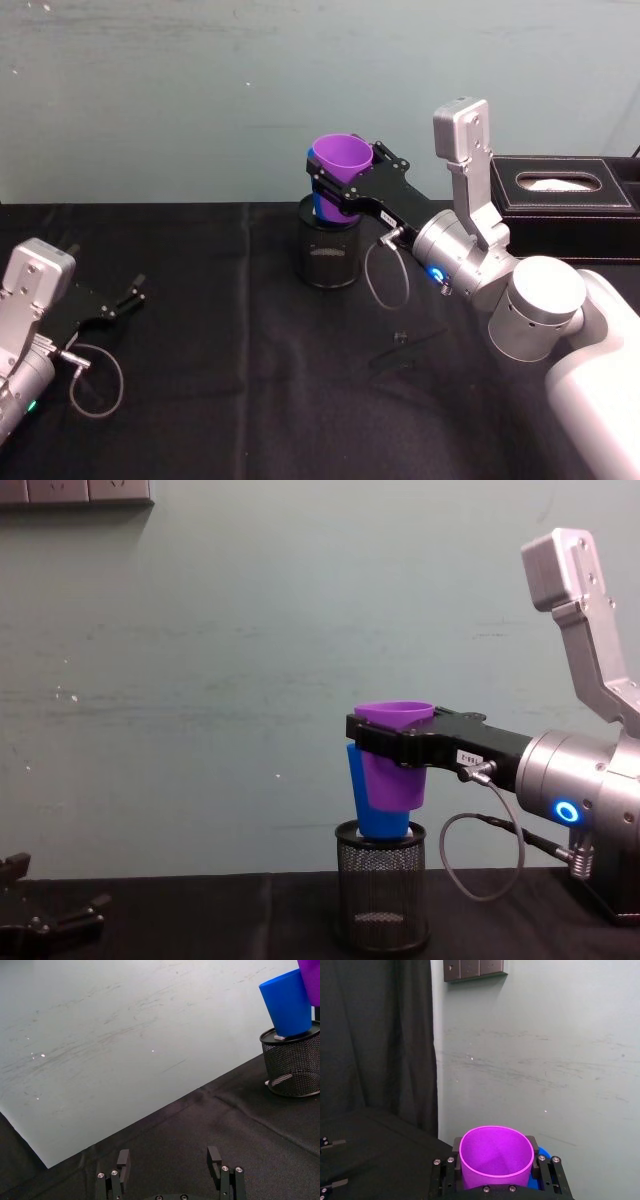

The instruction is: Pick up one cup with a gripper and tap it against the other cup.

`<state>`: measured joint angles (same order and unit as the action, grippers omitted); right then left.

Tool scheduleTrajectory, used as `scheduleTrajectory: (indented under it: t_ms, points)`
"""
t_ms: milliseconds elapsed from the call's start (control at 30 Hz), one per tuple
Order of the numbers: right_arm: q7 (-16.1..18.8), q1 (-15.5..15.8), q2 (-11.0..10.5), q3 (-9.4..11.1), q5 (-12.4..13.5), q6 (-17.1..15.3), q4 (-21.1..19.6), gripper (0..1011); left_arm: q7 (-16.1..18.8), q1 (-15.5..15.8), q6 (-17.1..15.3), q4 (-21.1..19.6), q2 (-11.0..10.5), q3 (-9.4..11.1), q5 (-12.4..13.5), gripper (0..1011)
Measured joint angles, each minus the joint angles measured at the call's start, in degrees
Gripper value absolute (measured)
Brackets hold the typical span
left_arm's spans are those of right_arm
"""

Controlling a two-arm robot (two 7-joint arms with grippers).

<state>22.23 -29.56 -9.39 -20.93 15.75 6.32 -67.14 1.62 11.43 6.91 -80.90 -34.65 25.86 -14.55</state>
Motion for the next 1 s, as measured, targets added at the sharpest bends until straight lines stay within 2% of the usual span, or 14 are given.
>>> scheduleTrajectory:
  t_ms: [1000]
  points:
    - [0.00,0.00,0.00,0.00,0.00,0.00,0.00,743,0.00,0.00,0.00,0.00,0.00,0.00,0.00,1000]
